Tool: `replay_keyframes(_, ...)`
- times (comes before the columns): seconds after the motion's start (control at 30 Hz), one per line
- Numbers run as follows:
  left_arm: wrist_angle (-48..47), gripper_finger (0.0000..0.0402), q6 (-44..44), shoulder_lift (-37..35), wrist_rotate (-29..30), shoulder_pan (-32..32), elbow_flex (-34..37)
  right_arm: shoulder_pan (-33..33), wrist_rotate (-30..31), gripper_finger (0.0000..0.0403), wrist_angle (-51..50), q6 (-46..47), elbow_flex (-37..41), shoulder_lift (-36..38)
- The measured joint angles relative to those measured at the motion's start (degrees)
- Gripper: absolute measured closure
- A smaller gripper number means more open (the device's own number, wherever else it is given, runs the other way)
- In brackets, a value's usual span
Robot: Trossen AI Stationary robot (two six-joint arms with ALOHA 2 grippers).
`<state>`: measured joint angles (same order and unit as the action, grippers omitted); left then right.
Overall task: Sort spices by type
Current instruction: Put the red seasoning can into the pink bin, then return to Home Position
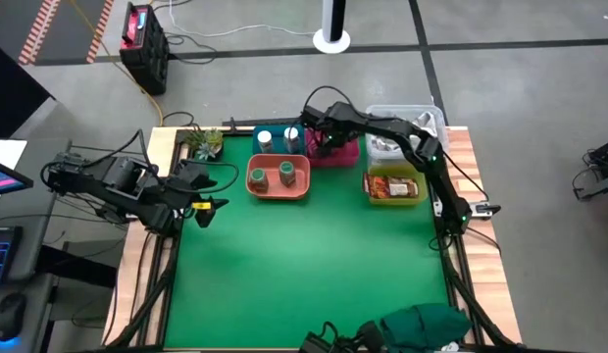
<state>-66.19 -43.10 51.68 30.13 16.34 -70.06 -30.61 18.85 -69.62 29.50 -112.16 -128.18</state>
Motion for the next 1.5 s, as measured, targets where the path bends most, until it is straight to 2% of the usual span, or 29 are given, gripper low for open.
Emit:
replay_keyframes(0.23, -0.1, 0.0100, 0.9, 0.0, -0.1, 0.0, 0.0, 0.2, 1.6, 0.0056, -7.4, -2.2, -9.0, 0.1)
replay_keyframes(0.37, 0.0, 0.0100, 3.2, -0.2, 1.9, 0.3, 1.0, 1.3, 2.1, 0.0056, -10.8, -7.3, -13.1, 1.1)
replay_keyframes(0.53, 4.8, 0.0100, 3.0, -4.3, 5.4, 2.4, 8.0, 3.6, 1.8, 0.0057, -9.4, -12.3, -13.1, 8.2)
replay_keyframes(0.7, 14.8, 0.0100, 3.8, -9.5, 6.2, 3.1, 15.5, 6.1, 1.2, 0.0057, -0.5, -15.1, -11.7, 17.5)
replay_keyframes(0.83, 20.2, 0.0100, 5.3, -14.1, 9.0, 3.1, 20.5, 9.1, -2.9, 0.0058, 10.1, -17.4, -3.3, 25.6)
replay_keyframes(1.0, 29.7, 0.0100, 5.4, -21.1, 9.6, 3.1, 27.2, 12.7, -7.4, 0.0058, 23.3, -16.2, 14.0, 37.0)
replay_keyframes(1.13, 43.9, 0.0100, 9.3, -26.9, 5.6, 3.1, 34.2, 15.9, -8.3, 0.0058, 35.5, -10.6, 30.1, 46.7)
replay_keyframes(1.23, 50.8, 0.0100, 9.5, -30.6, 4.6, 3.1, 39.8, 18.5, -8.5, 0.0058, 45.6, -5.9, 41.1, 53.6)
replay_keyframes(1.33, 52.1, 0.0100, 6.7, -33.8, 4.8, 3.0, 43.9, 20.1, -8.5, 0.0058, 54.3, -0.5, 49.8, 60.3)
replay_keyframes(1.5, 52.1, 0.0105, 4.7, -36.8, 7.8, 3.0, 47.2, 22.5, -8.1, 0.0058, 57.9, -0.2, 59.8, 70.2)
